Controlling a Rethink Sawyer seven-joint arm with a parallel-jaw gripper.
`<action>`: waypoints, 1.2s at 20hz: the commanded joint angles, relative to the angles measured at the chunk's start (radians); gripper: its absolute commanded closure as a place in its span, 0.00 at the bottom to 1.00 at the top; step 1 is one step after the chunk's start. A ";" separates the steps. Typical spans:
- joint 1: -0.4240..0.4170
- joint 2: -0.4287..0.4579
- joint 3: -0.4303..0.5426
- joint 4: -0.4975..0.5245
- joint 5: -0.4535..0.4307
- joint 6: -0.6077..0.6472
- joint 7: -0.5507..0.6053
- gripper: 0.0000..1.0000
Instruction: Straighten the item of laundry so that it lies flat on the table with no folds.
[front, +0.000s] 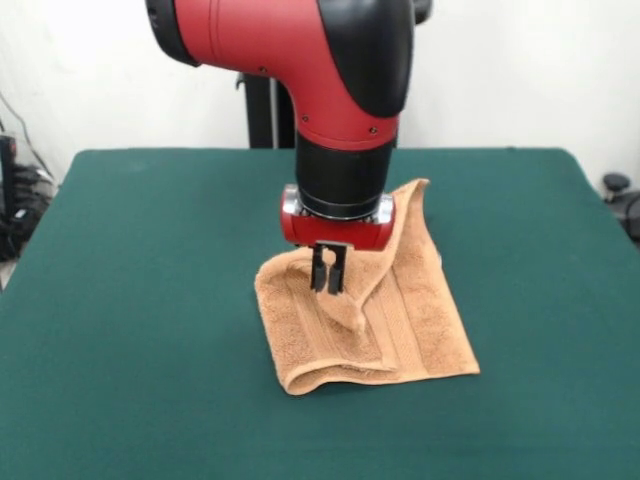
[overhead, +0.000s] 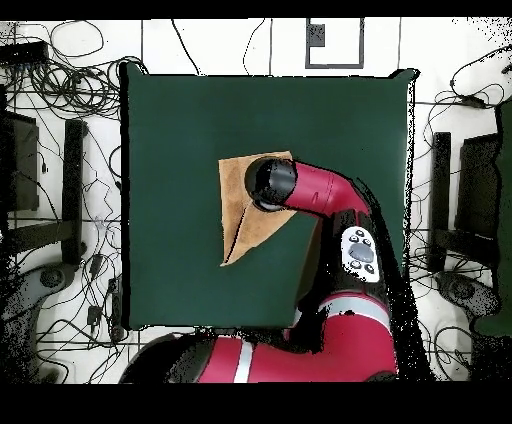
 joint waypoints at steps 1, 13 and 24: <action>0.003 0.000 0.071 0.143 -0.079 -0.068 0.054 1.00; 0.000 -0.058 0.059 0.241 -0.108 -0.100 0.086 1.00; -0.050 -0.070 0.068 0.286 -0.142 -0.134 0.072 1.00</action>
